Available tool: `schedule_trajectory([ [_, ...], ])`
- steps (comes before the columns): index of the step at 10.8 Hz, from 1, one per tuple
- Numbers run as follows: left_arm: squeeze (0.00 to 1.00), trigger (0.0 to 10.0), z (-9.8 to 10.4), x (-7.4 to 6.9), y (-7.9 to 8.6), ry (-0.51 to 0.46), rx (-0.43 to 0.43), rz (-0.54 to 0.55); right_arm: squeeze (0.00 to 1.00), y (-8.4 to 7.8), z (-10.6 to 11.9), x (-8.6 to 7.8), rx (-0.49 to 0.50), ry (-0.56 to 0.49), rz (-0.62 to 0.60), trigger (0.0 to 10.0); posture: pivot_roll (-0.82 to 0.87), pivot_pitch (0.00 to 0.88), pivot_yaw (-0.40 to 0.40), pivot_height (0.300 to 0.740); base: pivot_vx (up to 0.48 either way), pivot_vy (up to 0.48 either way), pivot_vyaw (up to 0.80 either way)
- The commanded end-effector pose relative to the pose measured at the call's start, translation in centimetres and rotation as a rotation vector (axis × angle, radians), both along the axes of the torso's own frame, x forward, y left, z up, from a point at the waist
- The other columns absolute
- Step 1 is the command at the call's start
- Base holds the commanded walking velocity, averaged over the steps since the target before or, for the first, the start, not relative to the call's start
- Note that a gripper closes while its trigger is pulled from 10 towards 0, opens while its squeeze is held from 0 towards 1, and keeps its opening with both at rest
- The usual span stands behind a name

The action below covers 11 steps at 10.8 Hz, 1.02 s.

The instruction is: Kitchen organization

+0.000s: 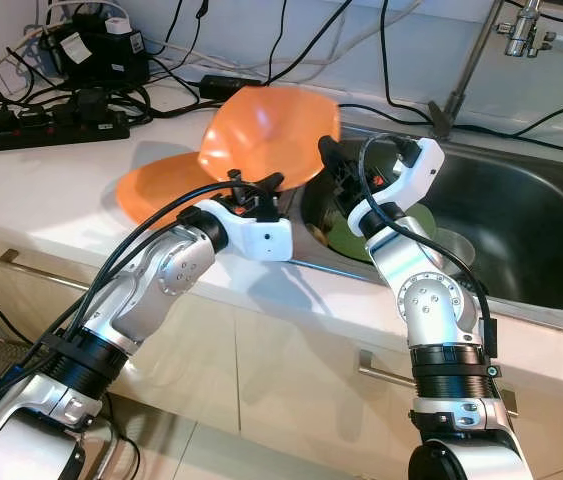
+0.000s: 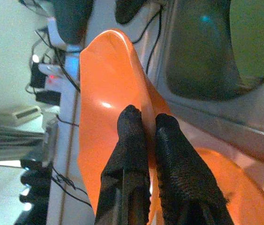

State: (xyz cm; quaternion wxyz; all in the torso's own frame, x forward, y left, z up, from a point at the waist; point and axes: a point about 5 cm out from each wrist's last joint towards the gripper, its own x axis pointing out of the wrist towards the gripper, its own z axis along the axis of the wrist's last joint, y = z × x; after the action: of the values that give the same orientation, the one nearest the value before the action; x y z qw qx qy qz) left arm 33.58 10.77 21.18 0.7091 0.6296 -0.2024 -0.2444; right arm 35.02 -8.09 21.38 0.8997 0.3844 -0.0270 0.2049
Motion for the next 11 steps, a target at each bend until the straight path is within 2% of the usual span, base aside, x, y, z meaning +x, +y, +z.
schedule_trajectory([
  [1, 0.0, 10.0, 1.0, -0.5, -0.7, -0.051, 0.001, -0.046, 0.0, 0.3, 0.5, 0.0, 0.018, -0.003, 0.004, 10.0, 0.23, 0.0, -0.033, 0.74, 0.0, 0.0, 0.0],
  [7, 0.0, 10.0, 0.2, -1.6, -1.1, -0.035, 0.069, -0.116, 0.0, 0.1, 0.0, 0.5, -0.001, 0.031, -0.015, 10.0, 0.23, 0.0, -0.041, 0.74, 0.0, 0.0, 0.0],
  [8, 0.0, 10.0, 0.0, -1.8, -1.1, -0.03, 0.079, -0.122, 0.0, -0.1, 0.0, 0.7, 0.003, 0.038, -0.028, 1.5, 0.24, 0.0, -0.043, 0.74, 0.0, 0.0, 0.0],
  [9, 0.0, 10.0, -0.1, -1.9, -1.0, -0.026, 0.086, -0.125, 0.0, -0.2, -0.1, 0.7, 0.008, 0.041, -0.034, 0.0, 0.24, 0.001, -0.044, 0.74, 0.0, 0.0, 0.0],
  [11, 0.0, 10.0, -0.2, -1.9, -1.0, -0.031, 0.101, -0.126, 0.0, -0.2, -0.1, 0.8, 0.008, 0.043, -0.03, 0.0, 0.24, 0.005, -0.046, 0.74, 0.0, 0.0, 0.0],
])
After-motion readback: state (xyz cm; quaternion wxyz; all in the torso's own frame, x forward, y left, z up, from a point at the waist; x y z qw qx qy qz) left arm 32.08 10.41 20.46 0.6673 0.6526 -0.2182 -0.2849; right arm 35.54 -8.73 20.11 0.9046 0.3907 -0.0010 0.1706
